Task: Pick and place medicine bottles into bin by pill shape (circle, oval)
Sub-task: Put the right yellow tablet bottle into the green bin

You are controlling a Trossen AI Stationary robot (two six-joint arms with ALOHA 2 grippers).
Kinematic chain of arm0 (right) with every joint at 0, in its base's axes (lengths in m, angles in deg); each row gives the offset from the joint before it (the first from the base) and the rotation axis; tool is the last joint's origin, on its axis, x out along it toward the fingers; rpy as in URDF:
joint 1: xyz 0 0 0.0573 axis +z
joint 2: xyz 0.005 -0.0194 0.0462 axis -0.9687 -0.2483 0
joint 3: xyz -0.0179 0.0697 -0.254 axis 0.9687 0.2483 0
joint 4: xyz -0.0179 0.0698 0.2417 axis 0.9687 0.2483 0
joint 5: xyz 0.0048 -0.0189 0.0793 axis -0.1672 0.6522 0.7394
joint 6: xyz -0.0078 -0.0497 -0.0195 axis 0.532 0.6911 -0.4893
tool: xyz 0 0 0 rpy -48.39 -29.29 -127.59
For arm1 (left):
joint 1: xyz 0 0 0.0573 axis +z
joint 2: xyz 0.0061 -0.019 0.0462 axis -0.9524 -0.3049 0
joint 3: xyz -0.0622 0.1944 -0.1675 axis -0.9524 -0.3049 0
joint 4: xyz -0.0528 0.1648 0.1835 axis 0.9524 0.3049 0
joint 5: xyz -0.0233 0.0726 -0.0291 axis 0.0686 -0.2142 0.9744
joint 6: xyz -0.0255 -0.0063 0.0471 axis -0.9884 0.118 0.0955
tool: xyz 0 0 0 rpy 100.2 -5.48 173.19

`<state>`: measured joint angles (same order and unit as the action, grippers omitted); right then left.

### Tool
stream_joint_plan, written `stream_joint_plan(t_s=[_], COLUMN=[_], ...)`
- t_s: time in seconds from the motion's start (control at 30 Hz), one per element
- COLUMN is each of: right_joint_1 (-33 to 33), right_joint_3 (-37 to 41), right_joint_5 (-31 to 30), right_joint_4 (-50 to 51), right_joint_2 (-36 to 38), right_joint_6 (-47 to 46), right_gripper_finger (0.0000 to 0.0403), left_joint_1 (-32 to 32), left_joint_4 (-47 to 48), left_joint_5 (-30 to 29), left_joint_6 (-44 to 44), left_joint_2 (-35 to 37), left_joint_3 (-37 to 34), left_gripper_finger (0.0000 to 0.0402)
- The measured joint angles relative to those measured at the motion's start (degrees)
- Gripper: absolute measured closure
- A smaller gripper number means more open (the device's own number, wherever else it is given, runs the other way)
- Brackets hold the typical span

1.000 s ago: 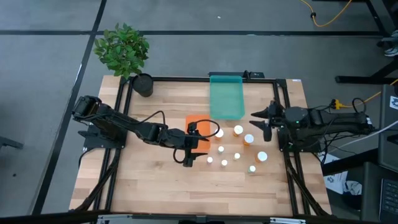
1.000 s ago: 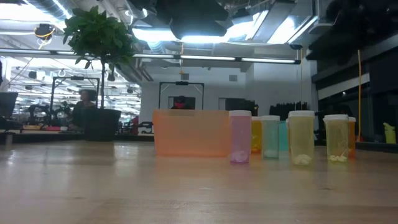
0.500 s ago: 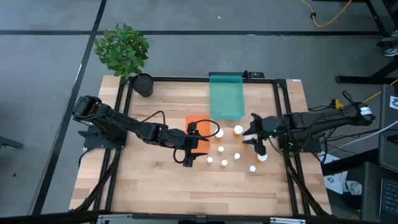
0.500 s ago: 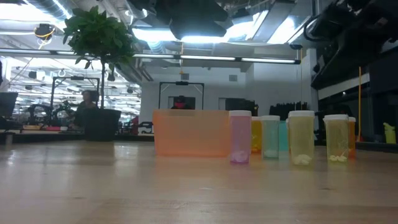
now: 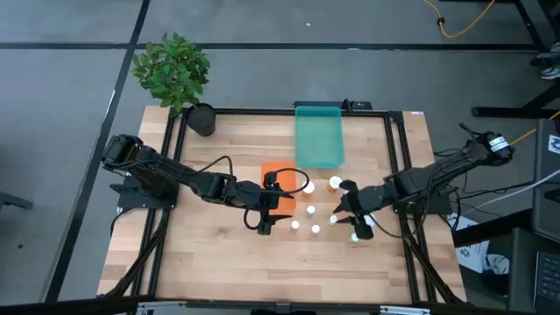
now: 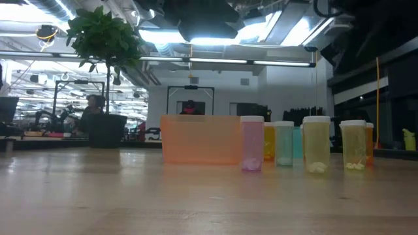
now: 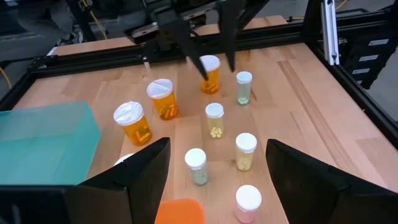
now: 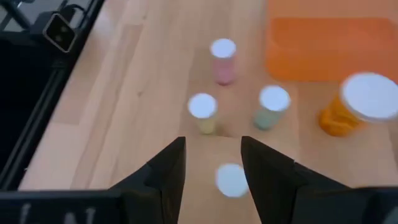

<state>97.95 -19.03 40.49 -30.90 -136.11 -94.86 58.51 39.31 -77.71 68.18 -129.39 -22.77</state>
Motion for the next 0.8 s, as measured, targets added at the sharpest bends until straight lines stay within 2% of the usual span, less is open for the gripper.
stream_joint_plan(t_s=[0.27,0.47,0.57,0.7,0.8], right_joint_1=[1.2,1.2,1.2,1.1,1.1], right_joint_3=[-3.7,-3.7,-3.7,-3.7,-3.7], right_joint_5=[0.0,-0.5,-6.0,-15.5,-17.3], right_joint_4=[-2.5,-4.0,-4.0,-3.5,-3.5], right_joint_2=[-4.0,-5.2,-5.9,-6.8,-7.0], right_joint_6=[12.6,10.0,4.6,0.5,-2.0], right_gripper_finger=[0.0247,0.0245,0.0231,0.0189,0.0158], left_joint_1=[0.0,0.0,0.0,0.0,0.0], left_joint_4=[0.0,0.0,0.0,0.0,0.0], left_joint_5=[0.0,0.0,0.0,0.0,0.0], left_joint_6=[0.0,0.8,1.1,1.0,1.0], left_joint_2=[0.0,0.0,0.0,0.0,0.0], left_joint_3=[0.0,0.0,0.0,0.0,0.0], left_gripper_finger=[0.0145,0.0145,0.0145,0.0145,0.0145])
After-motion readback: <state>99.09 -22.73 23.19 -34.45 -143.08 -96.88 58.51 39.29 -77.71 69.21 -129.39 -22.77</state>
